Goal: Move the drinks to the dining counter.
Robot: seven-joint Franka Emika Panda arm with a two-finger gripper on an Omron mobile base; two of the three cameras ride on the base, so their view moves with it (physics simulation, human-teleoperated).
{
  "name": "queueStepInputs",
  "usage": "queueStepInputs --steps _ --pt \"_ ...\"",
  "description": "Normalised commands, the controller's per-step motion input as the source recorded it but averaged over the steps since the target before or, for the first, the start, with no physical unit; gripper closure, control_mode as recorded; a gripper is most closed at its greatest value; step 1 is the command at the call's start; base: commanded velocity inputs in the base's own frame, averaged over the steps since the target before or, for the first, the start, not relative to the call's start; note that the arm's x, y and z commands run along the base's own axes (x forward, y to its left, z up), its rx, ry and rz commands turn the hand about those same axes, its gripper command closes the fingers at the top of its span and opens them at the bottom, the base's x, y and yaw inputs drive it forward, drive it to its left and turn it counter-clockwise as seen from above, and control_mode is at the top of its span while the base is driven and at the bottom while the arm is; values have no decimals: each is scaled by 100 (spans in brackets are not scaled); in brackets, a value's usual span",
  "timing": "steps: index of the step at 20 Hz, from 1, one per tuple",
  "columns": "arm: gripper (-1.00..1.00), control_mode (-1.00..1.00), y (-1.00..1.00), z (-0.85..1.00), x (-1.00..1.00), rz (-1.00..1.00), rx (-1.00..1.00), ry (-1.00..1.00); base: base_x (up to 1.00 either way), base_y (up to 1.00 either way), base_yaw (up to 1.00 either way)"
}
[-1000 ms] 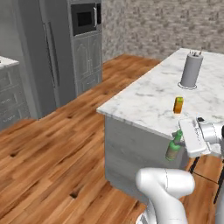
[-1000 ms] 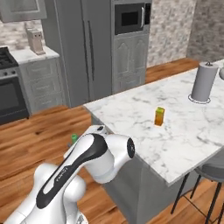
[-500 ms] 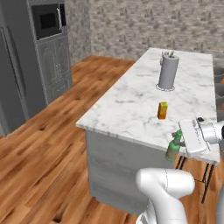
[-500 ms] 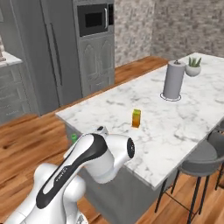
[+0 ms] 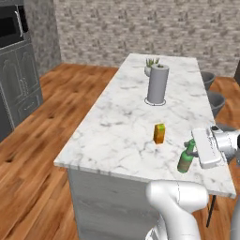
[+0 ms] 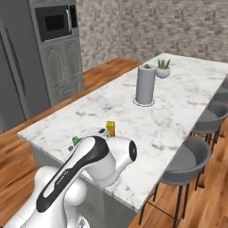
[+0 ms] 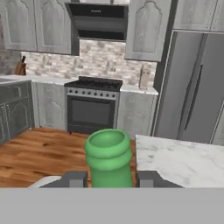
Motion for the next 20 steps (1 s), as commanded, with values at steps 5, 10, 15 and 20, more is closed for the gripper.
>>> queueStepInputs --steps 5,10,15,20 --pt "100 100 0 0 0 0 0 0 58 1 -30" --pt "100 100 0 0 0 0 0 0 35 0 -25" --pt "100 100 0 0 0 0 0 0 38 0 -27" --pt "100 100 0 0 0 0 0 0 28 5 -22"
